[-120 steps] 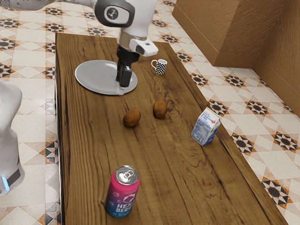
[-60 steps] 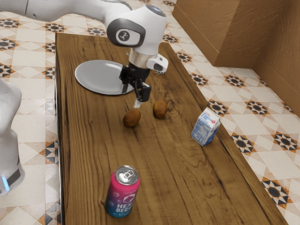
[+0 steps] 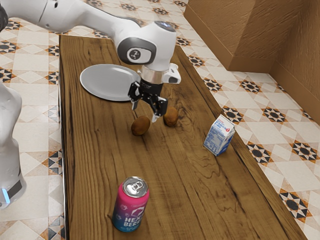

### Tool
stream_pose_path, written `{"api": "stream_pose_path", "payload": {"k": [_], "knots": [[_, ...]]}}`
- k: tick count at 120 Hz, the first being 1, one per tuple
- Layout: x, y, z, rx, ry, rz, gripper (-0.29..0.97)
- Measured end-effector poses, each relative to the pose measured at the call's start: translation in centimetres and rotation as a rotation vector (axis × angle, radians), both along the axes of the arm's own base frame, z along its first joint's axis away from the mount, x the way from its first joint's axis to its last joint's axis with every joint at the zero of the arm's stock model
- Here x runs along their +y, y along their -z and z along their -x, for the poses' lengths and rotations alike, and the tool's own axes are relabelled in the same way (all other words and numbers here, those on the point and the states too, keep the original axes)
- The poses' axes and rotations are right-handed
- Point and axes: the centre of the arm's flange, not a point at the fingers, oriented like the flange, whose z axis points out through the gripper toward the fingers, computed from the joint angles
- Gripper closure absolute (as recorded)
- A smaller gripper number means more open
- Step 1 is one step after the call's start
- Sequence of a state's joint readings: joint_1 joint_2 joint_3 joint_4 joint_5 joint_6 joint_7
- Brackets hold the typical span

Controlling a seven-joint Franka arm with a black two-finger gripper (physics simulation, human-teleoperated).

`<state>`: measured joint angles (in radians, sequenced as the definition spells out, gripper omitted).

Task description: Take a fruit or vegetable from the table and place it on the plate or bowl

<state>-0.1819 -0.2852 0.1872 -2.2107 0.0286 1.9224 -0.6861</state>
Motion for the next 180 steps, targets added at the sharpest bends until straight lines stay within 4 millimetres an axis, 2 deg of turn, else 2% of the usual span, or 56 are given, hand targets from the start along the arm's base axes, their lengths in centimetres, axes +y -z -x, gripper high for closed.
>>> {"api": "stream_pose_path", "payload": {"k": [67, 94, 180], "knots": [[2.1, 3.6, -1.0, 0.031, -0.152, -0.015, 0.0], [2.0, 4.9, -0.5, 0.049, -0.174, -0.015, 0.0], [1.8, 6.4, -0.9, 0.046, -0.206, -0.017, 0.0]]}}
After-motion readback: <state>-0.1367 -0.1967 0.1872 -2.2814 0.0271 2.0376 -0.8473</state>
